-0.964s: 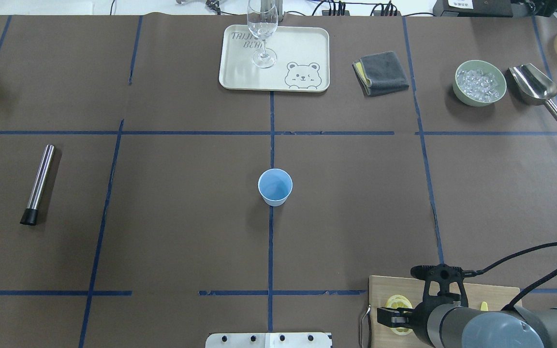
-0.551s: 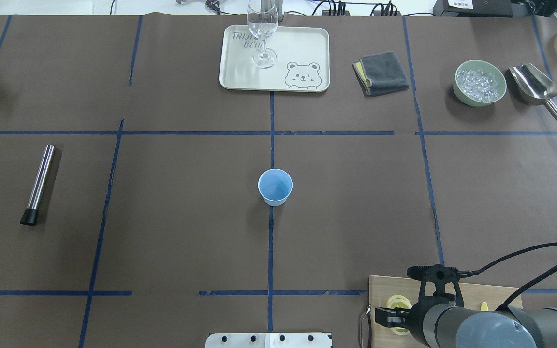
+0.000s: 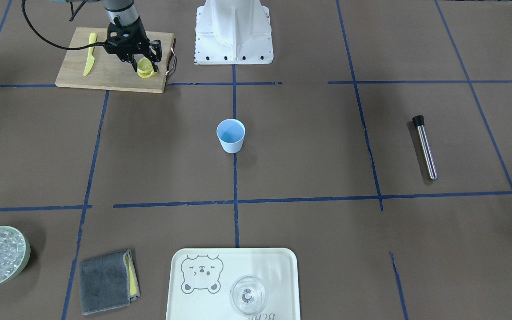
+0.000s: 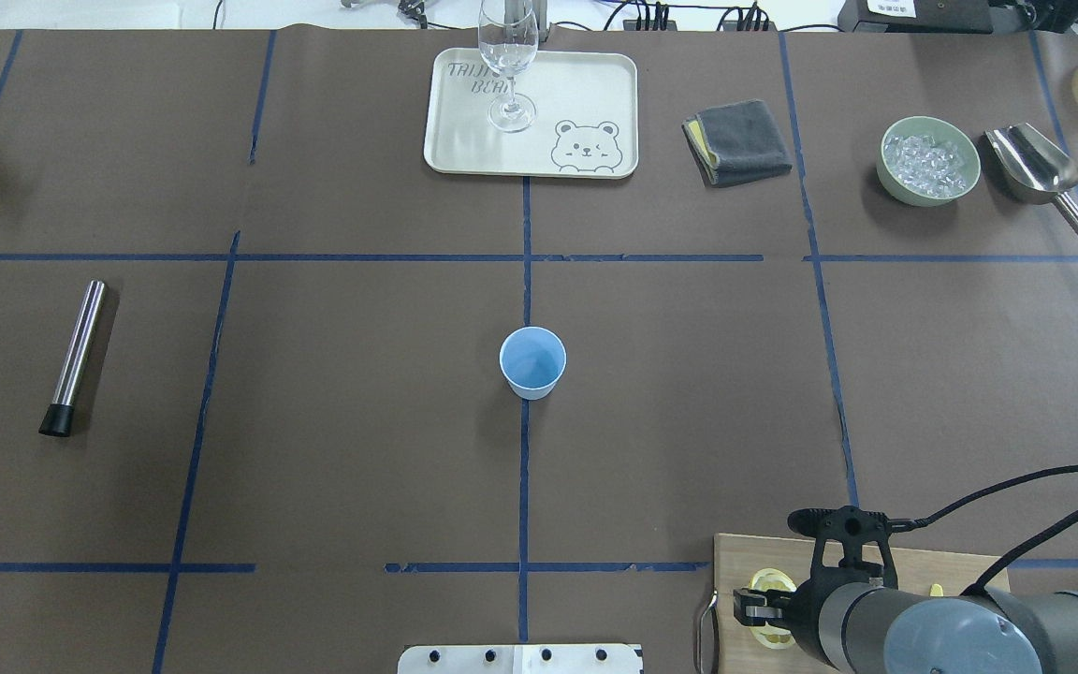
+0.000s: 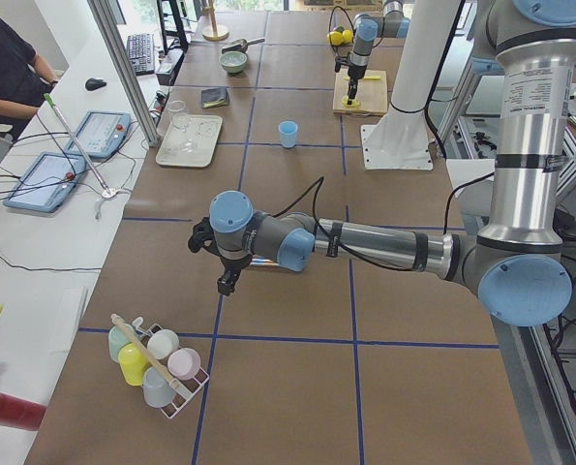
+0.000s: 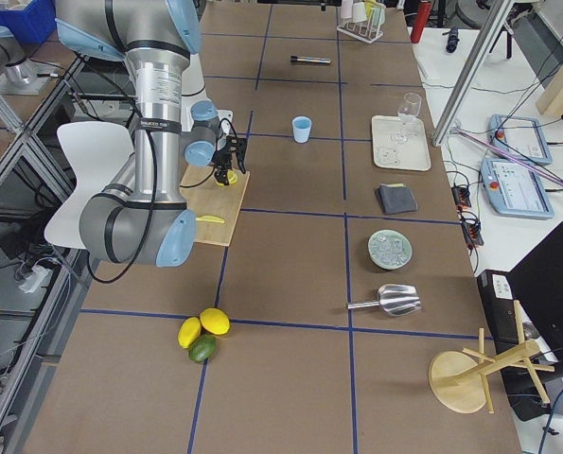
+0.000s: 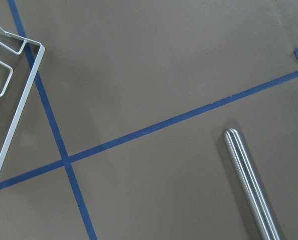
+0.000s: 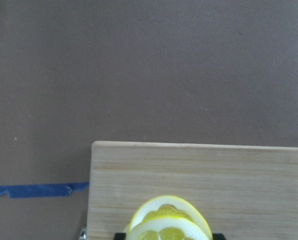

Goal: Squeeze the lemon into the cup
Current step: 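Grasp a lemon slice from the stack with the right gripper and lift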

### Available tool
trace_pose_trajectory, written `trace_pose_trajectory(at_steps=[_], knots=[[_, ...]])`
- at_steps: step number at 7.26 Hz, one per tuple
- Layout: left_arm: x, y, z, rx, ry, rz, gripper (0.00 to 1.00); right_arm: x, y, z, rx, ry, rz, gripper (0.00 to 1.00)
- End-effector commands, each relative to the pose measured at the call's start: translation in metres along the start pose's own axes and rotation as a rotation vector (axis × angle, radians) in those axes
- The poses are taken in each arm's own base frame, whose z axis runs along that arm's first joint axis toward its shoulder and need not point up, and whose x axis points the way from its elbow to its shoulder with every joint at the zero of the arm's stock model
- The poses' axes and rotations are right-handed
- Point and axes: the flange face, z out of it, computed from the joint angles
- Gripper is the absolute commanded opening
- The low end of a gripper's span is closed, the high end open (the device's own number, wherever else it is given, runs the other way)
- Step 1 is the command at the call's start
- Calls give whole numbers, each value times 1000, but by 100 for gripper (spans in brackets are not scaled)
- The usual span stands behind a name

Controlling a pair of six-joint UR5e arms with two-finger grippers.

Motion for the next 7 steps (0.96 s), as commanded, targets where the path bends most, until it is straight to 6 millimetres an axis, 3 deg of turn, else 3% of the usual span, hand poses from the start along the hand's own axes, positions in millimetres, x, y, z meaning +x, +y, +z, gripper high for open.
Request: trace_pose_trajectory(at_steps=[1, 7], knots=[[1, 0, 0, 1, 0, 0, 100, 3, -12, -13, 17, -11, 18, 34], [1, 0, -1, 2, 7, -1, 100, 4, -13, -18, 18, -15, 20, 42]])
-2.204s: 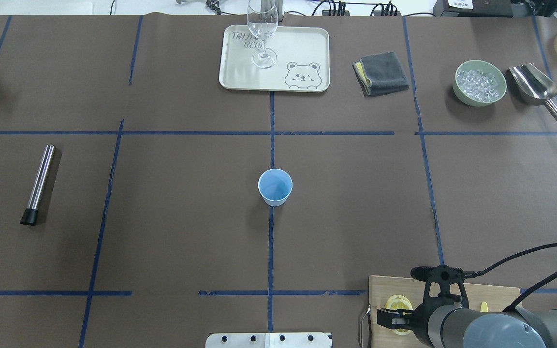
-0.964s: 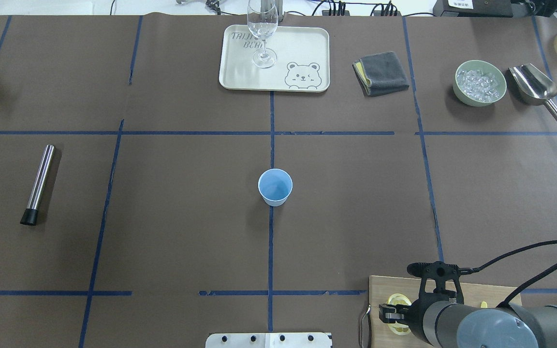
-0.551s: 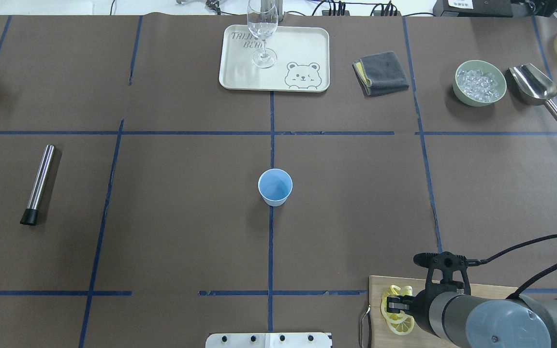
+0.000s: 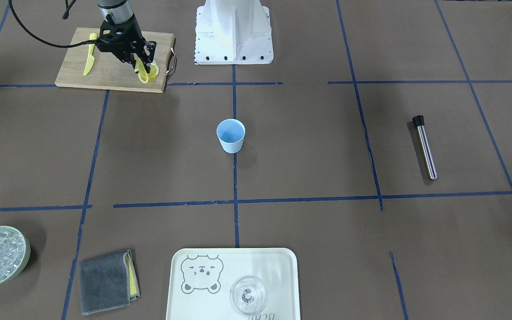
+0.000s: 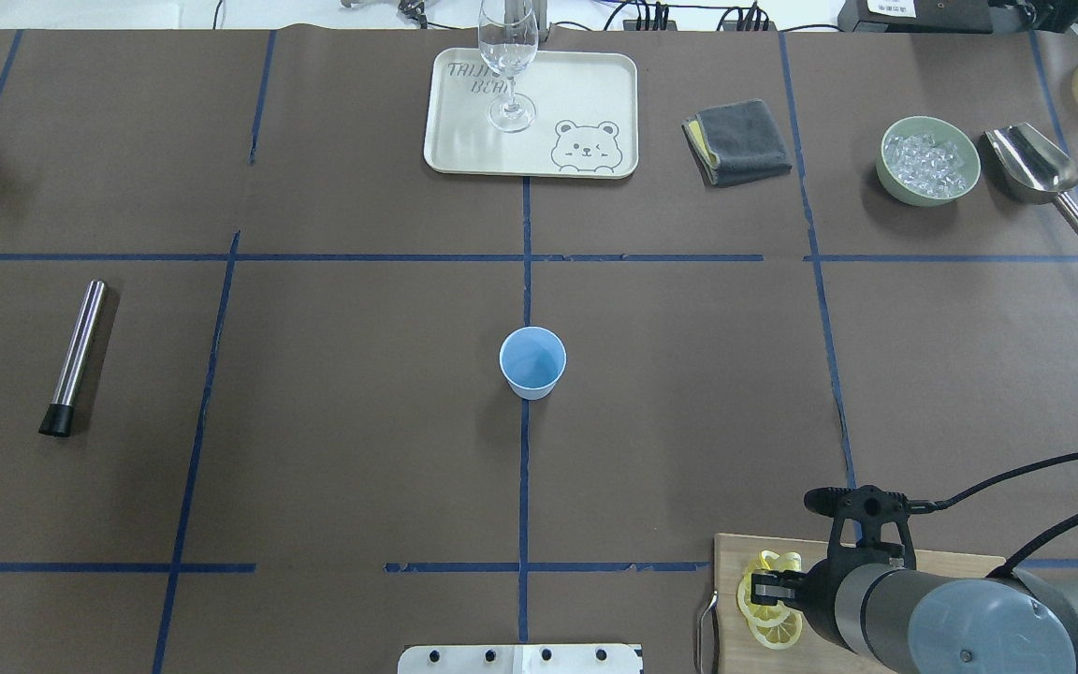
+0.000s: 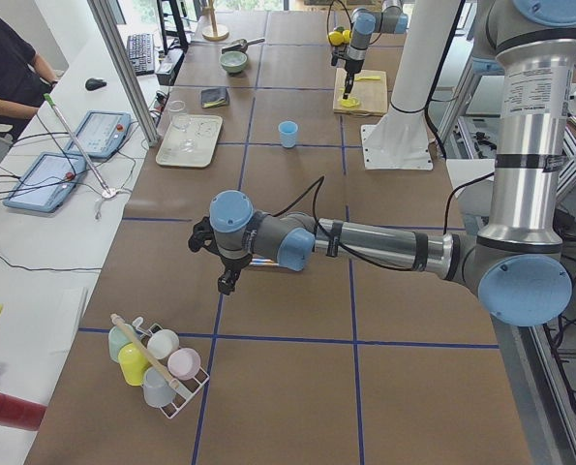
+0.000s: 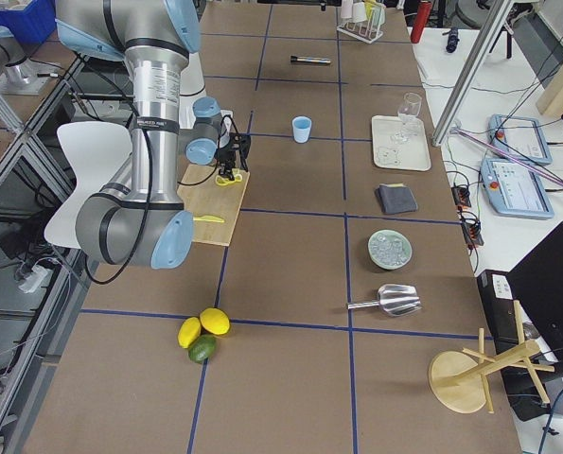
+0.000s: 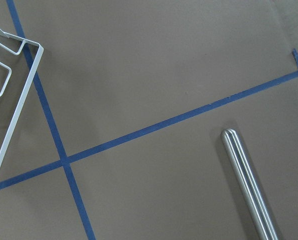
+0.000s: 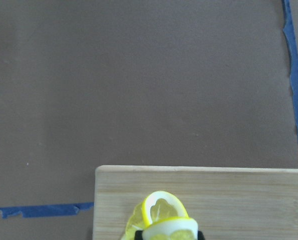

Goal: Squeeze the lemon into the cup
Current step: 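Grasp a lemon slice from the stack with the right gripper and lift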

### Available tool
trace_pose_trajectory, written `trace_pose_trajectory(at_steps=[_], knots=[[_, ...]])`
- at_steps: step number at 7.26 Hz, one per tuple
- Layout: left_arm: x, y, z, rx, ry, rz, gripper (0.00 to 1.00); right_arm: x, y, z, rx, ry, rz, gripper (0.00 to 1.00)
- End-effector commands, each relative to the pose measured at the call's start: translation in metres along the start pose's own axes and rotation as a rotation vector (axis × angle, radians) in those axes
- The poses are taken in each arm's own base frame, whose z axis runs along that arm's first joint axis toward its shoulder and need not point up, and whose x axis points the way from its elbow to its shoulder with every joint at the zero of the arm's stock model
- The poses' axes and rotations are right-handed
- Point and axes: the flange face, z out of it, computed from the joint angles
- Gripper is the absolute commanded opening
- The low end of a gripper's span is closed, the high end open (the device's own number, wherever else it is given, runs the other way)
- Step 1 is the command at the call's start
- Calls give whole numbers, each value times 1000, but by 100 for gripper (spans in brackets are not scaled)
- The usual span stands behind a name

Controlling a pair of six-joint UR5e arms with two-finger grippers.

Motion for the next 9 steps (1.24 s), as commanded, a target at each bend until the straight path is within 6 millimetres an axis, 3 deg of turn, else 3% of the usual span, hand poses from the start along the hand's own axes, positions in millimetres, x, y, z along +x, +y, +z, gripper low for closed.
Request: trace_pose_trajectory(at_steps=[1, 6, 9], knots=[[0, 0, -1, 2, 1, 0, 100, 0, 0, -1, 0, -1, 0, 46], [2, 3, -5, 8, -3, 3, 100, -3, -5, -17, 6, -27, 8, 49], [3, 15, -5, 3, -1, -3, 100, -11, -25, -35, 36, -67, 41, 49]])
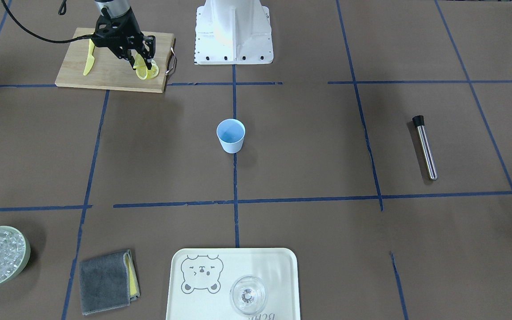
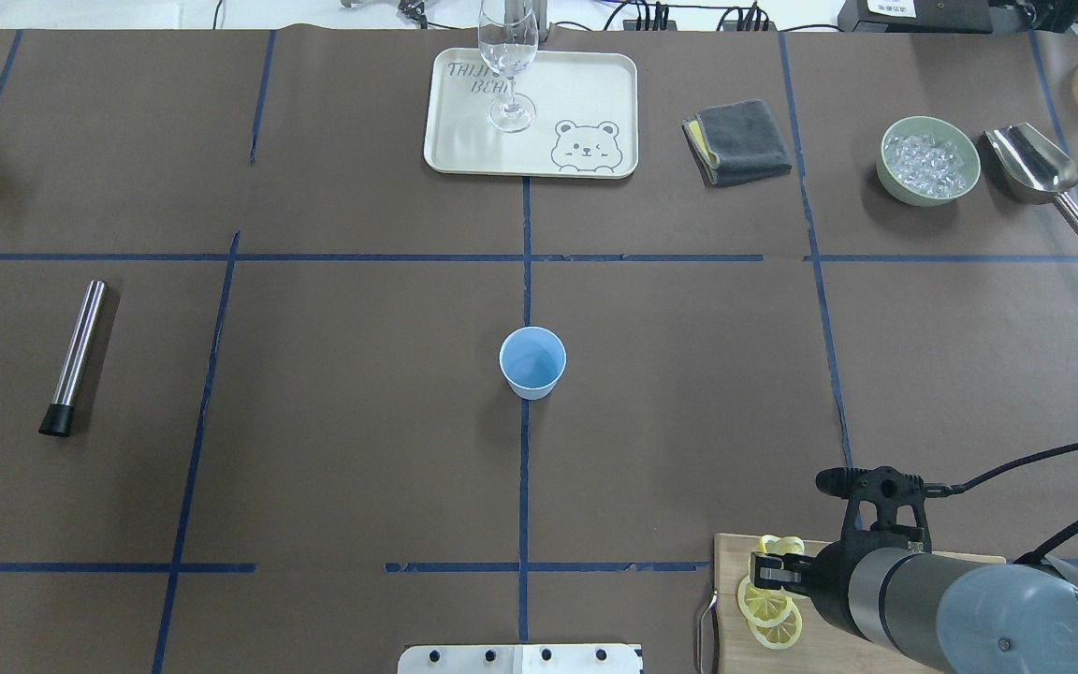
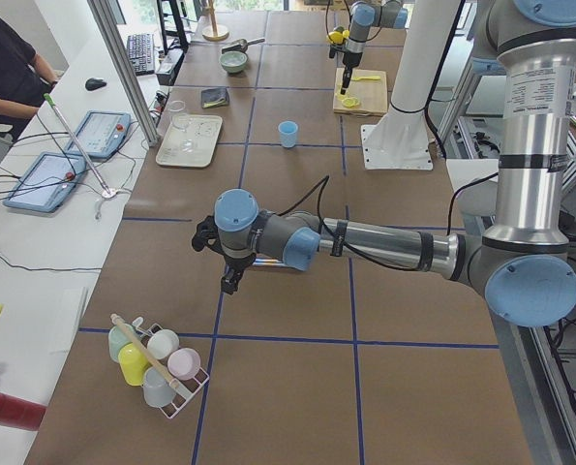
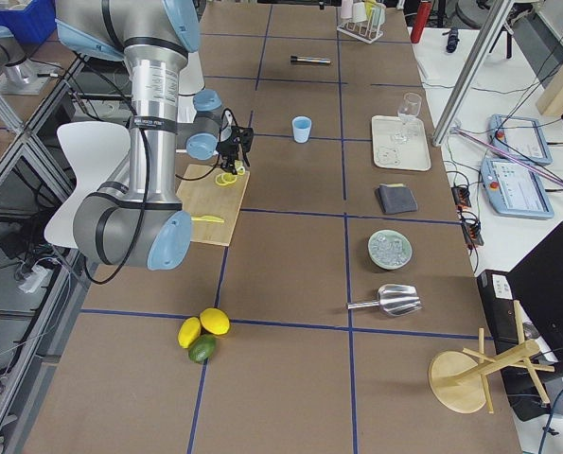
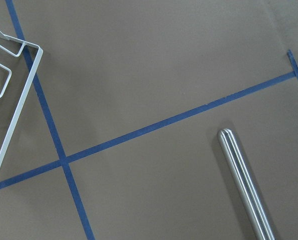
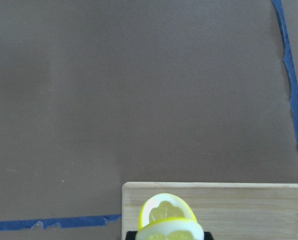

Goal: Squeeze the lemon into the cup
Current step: 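Carry the lemon slice over the blue cup and drop it in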

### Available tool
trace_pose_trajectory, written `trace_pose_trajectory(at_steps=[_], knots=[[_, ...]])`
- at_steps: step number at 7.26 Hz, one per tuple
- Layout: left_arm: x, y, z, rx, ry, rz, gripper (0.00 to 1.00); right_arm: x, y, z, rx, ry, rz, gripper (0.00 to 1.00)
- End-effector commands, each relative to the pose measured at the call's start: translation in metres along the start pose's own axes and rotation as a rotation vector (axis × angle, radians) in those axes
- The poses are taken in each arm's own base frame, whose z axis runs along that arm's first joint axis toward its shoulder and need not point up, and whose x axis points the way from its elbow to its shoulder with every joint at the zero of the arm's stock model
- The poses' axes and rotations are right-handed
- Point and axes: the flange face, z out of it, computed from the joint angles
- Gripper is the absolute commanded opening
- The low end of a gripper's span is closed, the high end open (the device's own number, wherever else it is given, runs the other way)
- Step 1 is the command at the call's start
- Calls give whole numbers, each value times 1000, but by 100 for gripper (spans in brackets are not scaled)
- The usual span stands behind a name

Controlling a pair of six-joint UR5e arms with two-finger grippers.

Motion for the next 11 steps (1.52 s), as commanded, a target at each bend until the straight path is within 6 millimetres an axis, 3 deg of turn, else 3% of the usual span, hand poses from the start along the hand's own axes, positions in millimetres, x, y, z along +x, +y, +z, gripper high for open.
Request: trace_pose_trajectory(at_steps=[1, 3, 4, 5, 6, 7, 10, 11], knots=[[0, 4, 0, -3, 2, -3, 100, -16, -12, -6, 18, -39, 21, 49], [-1, 4, 1, -4, -1, -5, 100, -55, -64, -26, 3, -52, 107, 49], [-1, 4, 2, -5, -1, -4, 100, -92, -89, -33, 8, -43, 137, 49], [-2, 5, 3, -8, -1, -7, 100, -135, -111, -30, 36, -37, 157, 49], [-2, 5, 3, -8, -1, -7, 100, -166, -134, -25, 61, -35, 177, 49], [-2, 5, 3, -8, -1, -7, 100, -183, -156, -20, 84, -42, 198, 49], [-1, 4, 0, -3, -1, -3, 100, -258, -187, 9, 99, -27, 221, 51], [0, 4, 0, -2, -1, -2, 100, -271, -190, 18, 99, -39, 222, 51]])
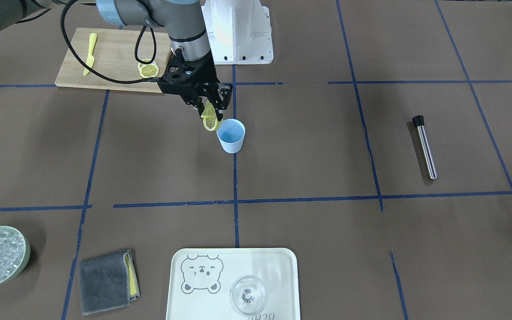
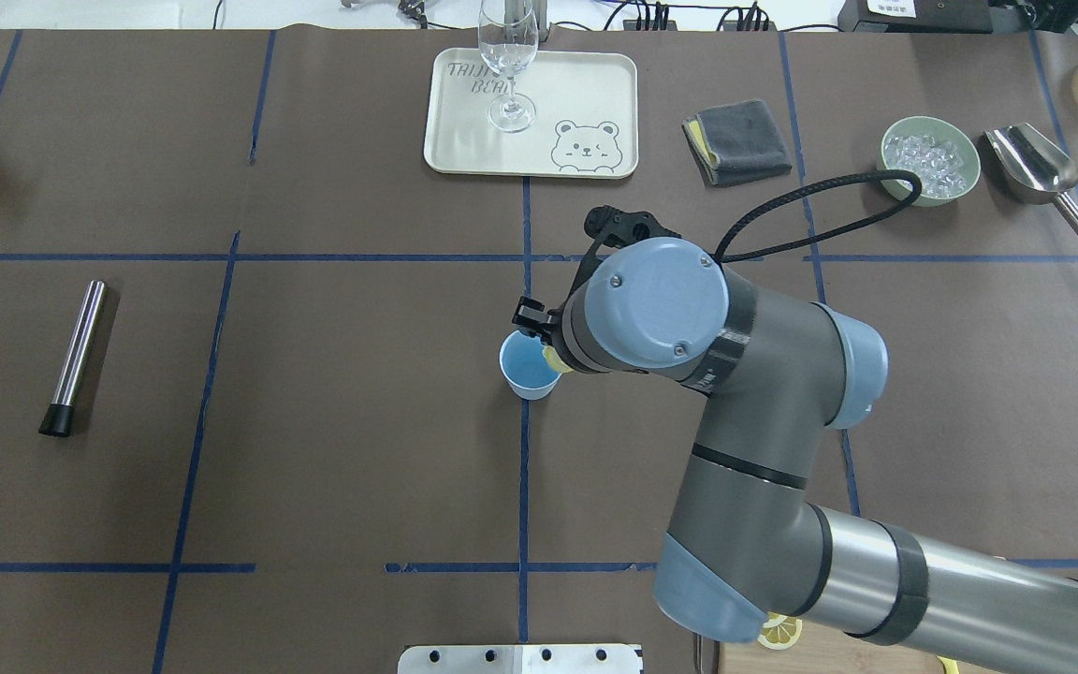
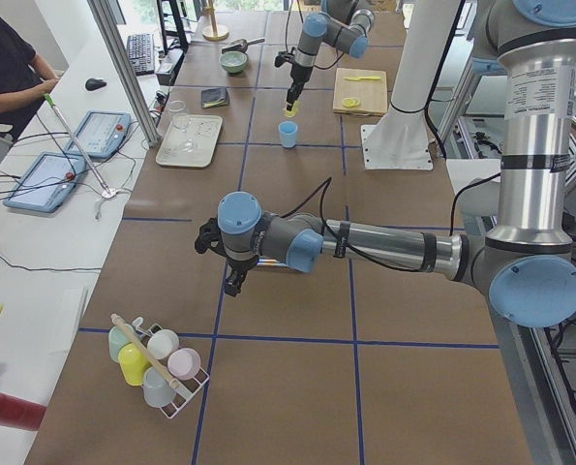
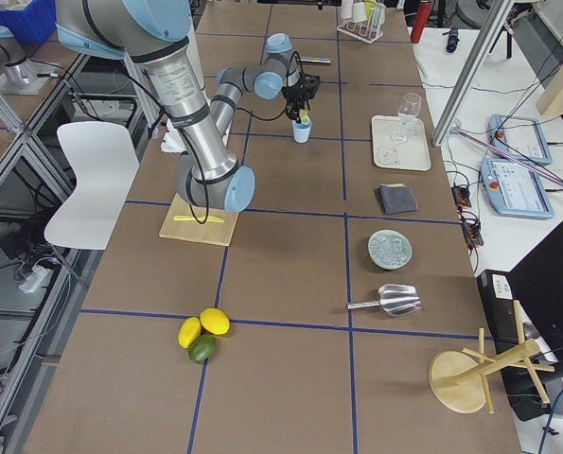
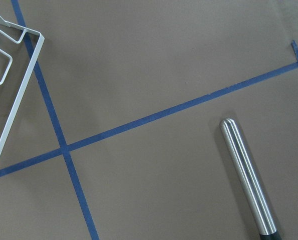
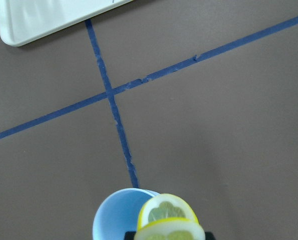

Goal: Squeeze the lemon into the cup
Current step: 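Carry the lemon slice over the blue cup and drop it in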

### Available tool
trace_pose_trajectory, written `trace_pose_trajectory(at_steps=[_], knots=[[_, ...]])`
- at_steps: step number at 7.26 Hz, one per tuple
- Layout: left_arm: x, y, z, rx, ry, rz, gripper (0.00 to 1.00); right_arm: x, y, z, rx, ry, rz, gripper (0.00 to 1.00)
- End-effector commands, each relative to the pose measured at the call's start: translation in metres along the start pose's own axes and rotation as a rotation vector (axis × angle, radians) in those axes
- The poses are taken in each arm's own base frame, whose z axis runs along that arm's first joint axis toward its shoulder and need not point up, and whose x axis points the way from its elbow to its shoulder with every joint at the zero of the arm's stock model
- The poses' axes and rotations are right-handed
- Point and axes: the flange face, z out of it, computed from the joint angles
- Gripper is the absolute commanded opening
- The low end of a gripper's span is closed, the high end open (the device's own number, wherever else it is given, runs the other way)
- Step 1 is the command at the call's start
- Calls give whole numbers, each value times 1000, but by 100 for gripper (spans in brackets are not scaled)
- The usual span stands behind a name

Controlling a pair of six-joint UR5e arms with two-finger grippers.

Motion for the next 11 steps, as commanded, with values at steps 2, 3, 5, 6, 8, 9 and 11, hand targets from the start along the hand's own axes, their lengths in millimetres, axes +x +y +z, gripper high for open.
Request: trace_pose_trajectory(at_steps=[2, 3, 5, 6, 8, 9, 11], knots=[[1, 0, -1, 3, -1, 1, 100, -23, -2, 25, 1, -8, 13, 53], [3, -1, -3, 6, -1, 4, 100, -20, -1, 27, 0, -4, 11, 59], [3, -1, -3, 7, -1, 5, 100, -16, 0, 30, -7, 3, 7, 75], [4, -2, -4, 8, -1, 6, 100, -18, 0, 29, -7, 0, 8, 76], [7, -2, -8, 14, -4, 11, 100, -18, 4, 30, -12, 1, 3, 82], [5, -4, -3, 5, -4, -3, 100, -19, 5, 24, -22, -11, 1, 86], [55, -57, 47, -47, -6, -190, 100, 41, -45, 4, -80, 2, 18, 100]])
